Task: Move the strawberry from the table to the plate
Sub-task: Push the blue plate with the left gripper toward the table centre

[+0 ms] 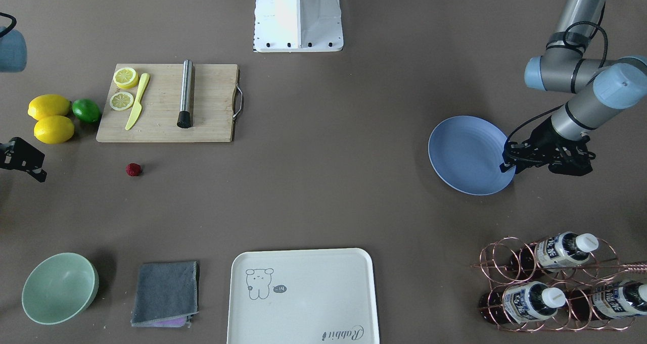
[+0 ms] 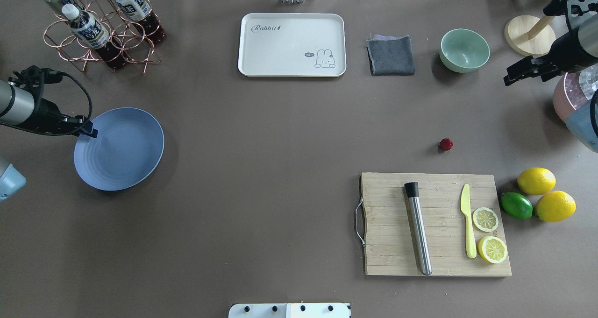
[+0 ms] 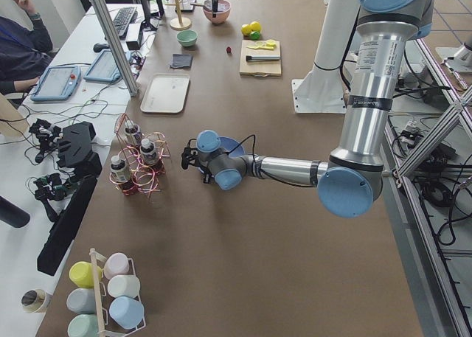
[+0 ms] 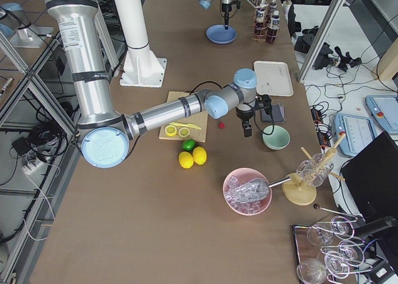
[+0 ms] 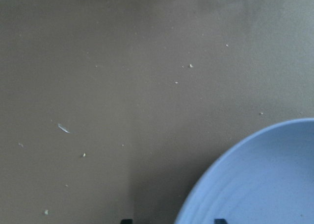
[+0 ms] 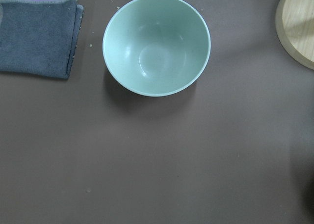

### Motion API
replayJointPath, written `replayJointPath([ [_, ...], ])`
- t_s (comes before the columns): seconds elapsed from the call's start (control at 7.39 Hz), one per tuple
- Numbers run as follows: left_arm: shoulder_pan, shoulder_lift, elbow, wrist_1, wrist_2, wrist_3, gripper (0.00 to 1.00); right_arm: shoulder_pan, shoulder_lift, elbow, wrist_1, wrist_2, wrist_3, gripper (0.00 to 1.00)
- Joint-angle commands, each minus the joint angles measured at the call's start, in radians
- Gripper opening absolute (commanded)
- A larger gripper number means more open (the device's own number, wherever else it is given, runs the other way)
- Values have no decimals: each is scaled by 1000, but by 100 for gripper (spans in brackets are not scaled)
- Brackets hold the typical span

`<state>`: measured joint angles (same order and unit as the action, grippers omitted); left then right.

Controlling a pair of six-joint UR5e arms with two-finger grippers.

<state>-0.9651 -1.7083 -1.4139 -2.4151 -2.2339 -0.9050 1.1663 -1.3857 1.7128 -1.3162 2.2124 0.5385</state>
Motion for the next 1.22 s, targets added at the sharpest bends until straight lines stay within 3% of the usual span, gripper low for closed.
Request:
replayJointPath([
  [0.0,-1,-13,-33,1,-47,-3,0,-2,-1,-1,0,-2,0,100],
  [0.27,-11,-28,-75,14,-99,-53,0,-2,-6,-1,0,0,0,100],
  [0.68,52,-181,-86,14,-92,-305,0,-1,-7,-1,0,1,0,100],
  [0.95,185,-290,-70,37,23,-409,0,-2,-7,-1,0,1,0,100],
  [1.08,230,-365,-57,107,66,-434,0,-1,-10,-1,0,1,0,100],
])
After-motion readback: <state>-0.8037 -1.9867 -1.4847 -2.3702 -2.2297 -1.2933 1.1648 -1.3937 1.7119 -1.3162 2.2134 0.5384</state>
